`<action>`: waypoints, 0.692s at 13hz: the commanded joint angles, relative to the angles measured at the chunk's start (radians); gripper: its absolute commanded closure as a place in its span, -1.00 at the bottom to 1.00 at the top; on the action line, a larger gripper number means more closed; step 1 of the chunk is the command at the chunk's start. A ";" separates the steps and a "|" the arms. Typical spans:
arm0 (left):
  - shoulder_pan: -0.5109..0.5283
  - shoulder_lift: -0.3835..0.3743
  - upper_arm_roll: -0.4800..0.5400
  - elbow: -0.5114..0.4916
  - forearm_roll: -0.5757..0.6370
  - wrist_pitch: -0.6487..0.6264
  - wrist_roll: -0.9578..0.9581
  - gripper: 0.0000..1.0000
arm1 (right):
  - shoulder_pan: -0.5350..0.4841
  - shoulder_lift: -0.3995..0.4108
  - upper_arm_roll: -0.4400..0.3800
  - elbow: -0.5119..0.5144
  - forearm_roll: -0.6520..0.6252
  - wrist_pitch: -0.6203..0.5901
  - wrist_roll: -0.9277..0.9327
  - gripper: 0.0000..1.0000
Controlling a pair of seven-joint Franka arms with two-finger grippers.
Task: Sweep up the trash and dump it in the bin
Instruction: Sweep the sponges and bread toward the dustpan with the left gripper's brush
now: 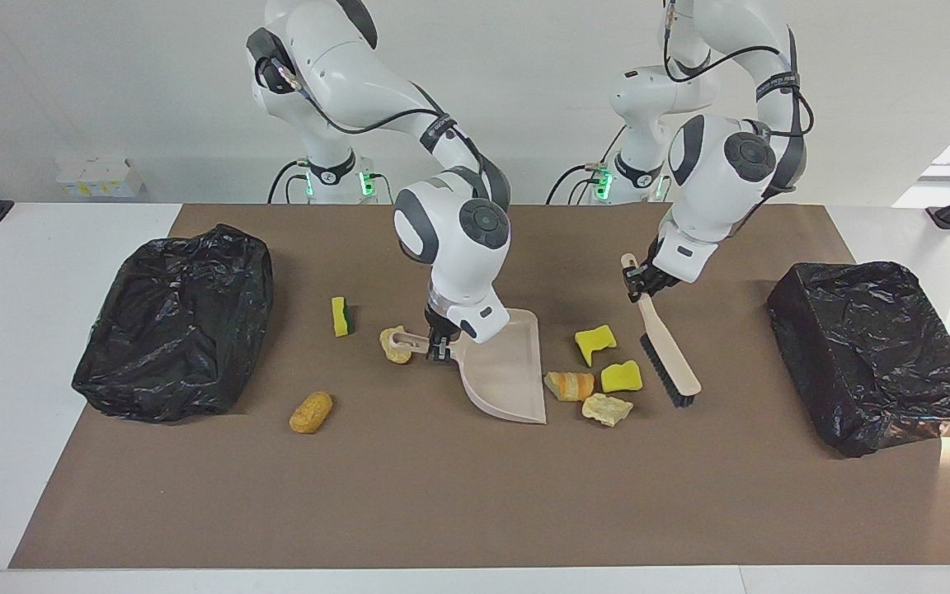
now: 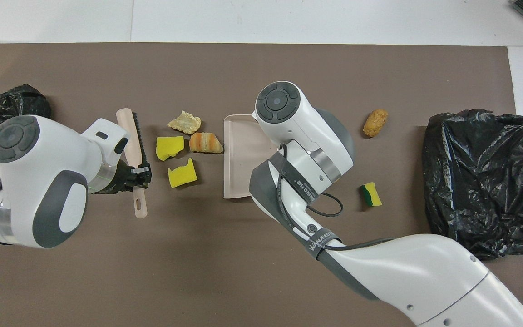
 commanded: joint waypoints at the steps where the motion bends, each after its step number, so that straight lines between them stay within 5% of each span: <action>1: 0.016 -0.023 -0.002 -0.092 -0.001 0.098 0.000 1.00 | -0.016 -0.023 0.005 -0.044 0.035 0.048 -0.055 1.00; 5: -0.054 0.108 -0.005 -0.076 0.000 0.237 0.009 1.00 | -0.025 -0.020 0.005 -0.044 0.037 0.059 -0.055 1.00; 9: -0.172 0.119 -0.009 -0.071 -0.014 0.288 0.029 1.00 | -0.029 -0.020 0.005 -0.044 0.054 0.060 -0.055 1.00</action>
